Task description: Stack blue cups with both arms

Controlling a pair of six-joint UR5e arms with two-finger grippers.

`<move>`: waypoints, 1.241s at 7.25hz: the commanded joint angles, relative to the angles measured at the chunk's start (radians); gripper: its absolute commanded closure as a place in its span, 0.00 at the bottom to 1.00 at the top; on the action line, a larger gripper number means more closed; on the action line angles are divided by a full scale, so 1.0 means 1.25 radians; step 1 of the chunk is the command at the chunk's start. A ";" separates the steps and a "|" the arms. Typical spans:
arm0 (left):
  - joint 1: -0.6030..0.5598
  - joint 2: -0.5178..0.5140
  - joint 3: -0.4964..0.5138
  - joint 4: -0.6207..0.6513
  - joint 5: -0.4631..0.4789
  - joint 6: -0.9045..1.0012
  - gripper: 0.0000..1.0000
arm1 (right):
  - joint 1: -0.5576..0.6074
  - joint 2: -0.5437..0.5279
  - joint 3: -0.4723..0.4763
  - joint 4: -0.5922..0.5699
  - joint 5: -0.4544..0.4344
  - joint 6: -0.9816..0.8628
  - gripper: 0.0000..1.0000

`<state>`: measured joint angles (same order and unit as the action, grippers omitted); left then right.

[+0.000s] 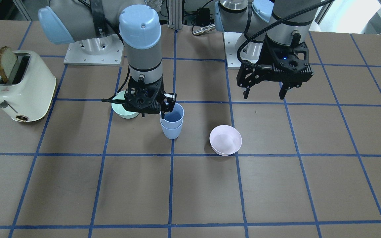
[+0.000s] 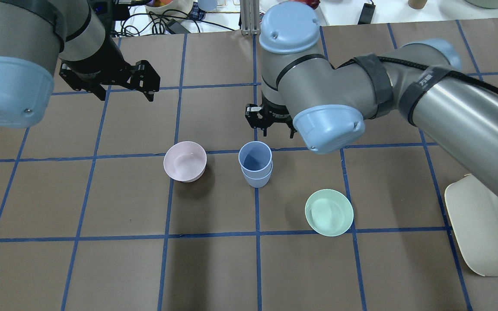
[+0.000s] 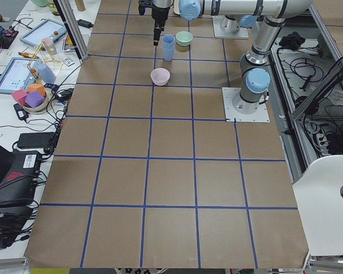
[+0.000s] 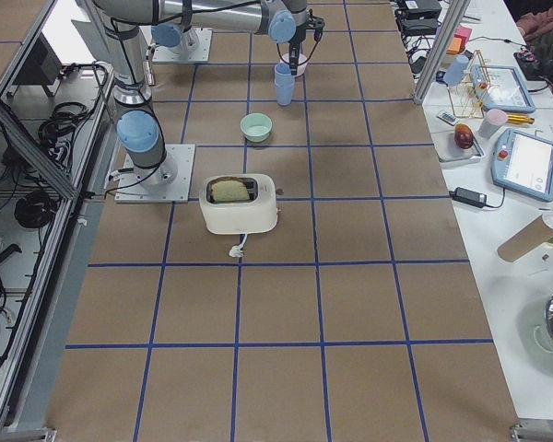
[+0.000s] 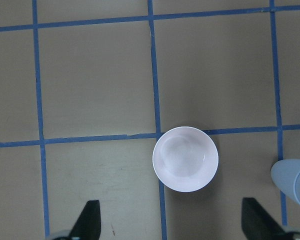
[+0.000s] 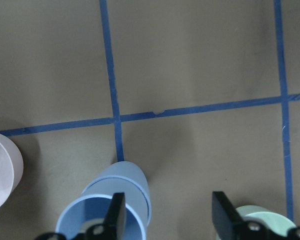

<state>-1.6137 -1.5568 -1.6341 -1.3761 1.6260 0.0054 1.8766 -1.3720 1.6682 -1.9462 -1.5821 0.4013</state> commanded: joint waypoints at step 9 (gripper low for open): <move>0.009 0.008 0.016 -0.101 -0.034 0.002 0.00 | -0.237 -0.072 -0.150 0.260 0.007 -0.309 0.00</move>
<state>-1.6029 -1.5463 -1.6136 -1.5020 1.5819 0.0076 1.5821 -1.4588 1.4778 -1.6234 -1.5756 0.0156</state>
